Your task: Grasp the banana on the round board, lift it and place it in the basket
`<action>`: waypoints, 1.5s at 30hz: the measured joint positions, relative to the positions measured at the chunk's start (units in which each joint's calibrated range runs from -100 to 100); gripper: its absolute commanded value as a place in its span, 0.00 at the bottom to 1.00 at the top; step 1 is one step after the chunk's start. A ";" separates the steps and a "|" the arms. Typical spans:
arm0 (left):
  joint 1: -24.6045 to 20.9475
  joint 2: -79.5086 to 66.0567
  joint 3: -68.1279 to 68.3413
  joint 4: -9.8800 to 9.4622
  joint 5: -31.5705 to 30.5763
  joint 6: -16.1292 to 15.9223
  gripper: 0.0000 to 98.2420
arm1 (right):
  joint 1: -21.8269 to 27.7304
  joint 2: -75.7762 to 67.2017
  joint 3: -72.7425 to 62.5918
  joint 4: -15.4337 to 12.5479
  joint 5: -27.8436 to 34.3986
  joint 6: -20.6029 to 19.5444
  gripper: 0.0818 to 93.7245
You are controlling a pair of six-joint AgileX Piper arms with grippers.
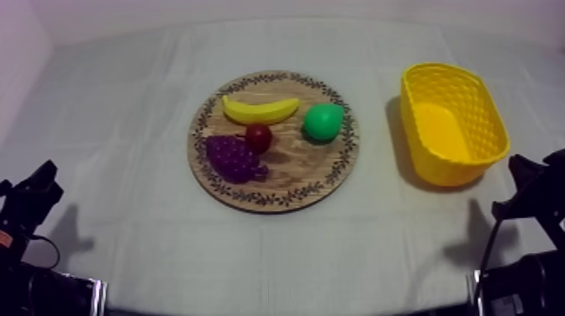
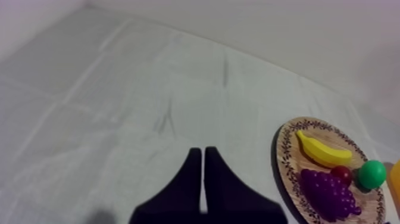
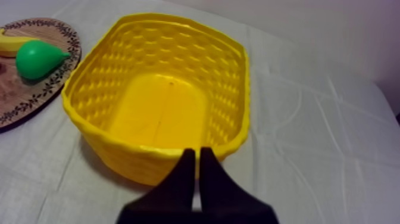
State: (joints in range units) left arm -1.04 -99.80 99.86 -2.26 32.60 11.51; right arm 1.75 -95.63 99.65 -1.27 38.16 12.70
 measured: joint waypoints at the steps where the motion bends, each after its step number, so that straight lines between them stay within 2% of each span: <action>1: 0.00 0.00 0.00 0.00 0.00 0.00 0.00 | 0.00 0.00 0.00 0.00 0.00 0.00 0.00; 29: 0.00 0.00 0.00 0.00 0.00 0.00 0.00 | 0.00 0.00 0.00 0.00 -0.03 0.03 0.00; 35: 0.00 0.00 0.00 0.00 0.00 0.00 0.00 | -1.14 0.00 0.00 -0.13 -1.20 1.59 0.00; 40: 0.00 0.00 0.00 0.00 0.00 0.00 0.00 | -2.19 0.68 0.00 -2.16 -1.30 2.48 0.01; 45: 0.00 0.00 0.00 0.00 0.00 0.00 0.00 | -2.10 5.47 -3.22 -5.16 -0.45 7.32 0.01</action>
State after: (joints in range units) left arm -1.04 -99.80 99.86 -2.26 32.60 11.51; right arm -0.36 -90.16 96.44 -6.43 37.71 20.02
